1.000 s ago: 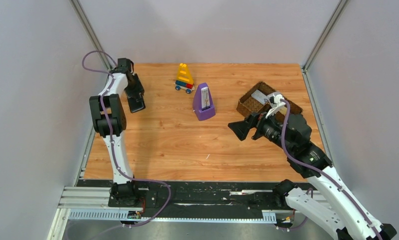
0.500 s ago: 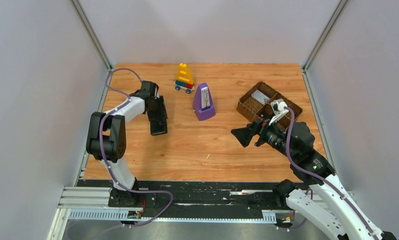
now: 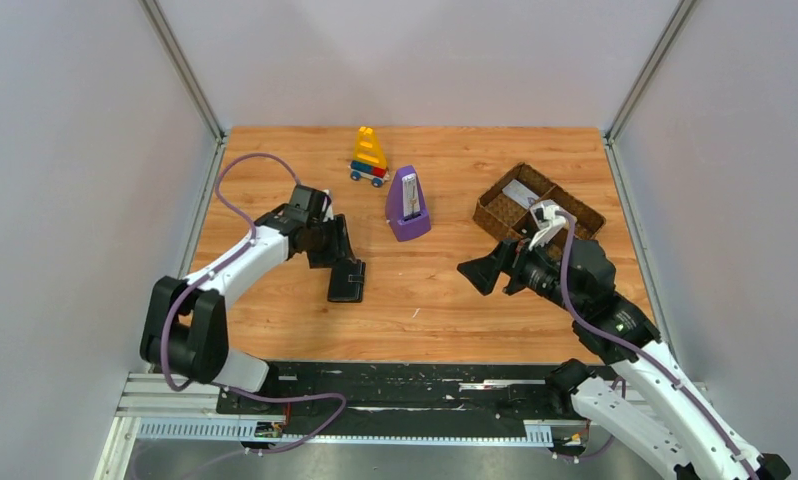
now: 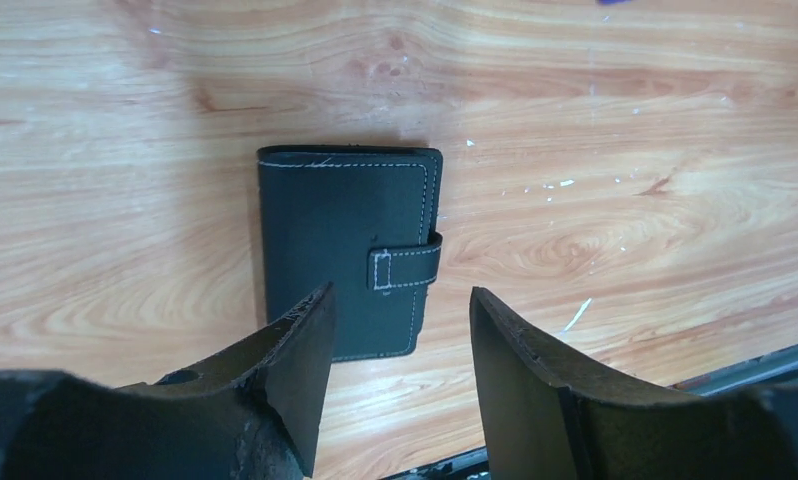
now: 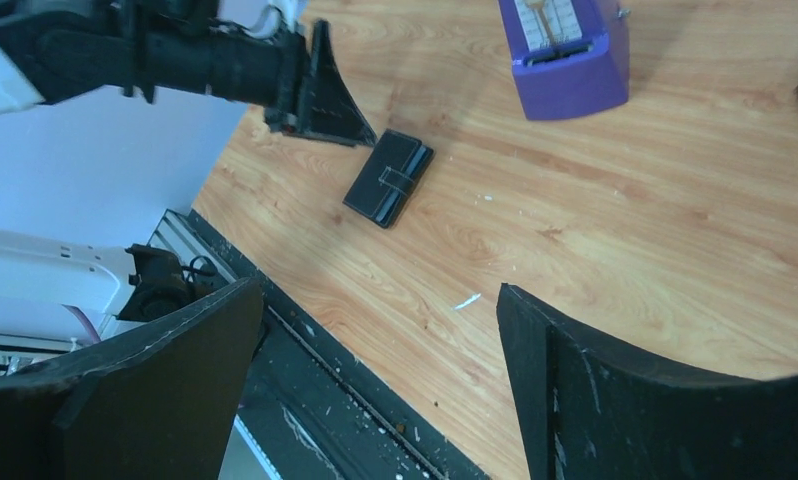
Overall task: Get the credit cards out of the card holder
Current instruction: Move the card holder to the center of the board.
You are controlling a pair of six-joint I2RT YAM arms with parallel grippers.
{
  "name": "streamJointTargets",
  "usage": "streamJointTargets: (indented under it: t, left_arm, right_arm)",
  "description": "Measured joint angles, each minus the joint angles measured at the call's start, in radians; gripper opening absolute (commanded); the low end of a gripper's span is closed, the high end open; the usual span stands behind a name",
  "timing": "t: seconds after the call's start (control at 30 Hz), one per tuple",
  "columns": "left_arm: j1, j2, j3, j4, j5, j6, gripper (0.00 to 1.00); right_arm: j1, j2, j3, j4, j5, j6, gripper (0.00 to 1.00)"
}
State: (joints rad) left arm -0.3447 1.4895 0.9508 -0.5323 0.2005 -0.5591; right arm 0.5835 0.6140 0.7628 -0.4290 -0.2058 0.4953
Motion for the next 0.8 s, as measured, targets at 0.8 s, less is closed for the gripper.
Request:
streamJointTargets:
  t: [0.8]
  left_arm:
    - [0.02,0.034,-0.064,-0.039,-0.103,0.057,0.5]
  right_arm:
    - [0.0,0.319,-0.155,0.226,-0.164,0.214,0.64]
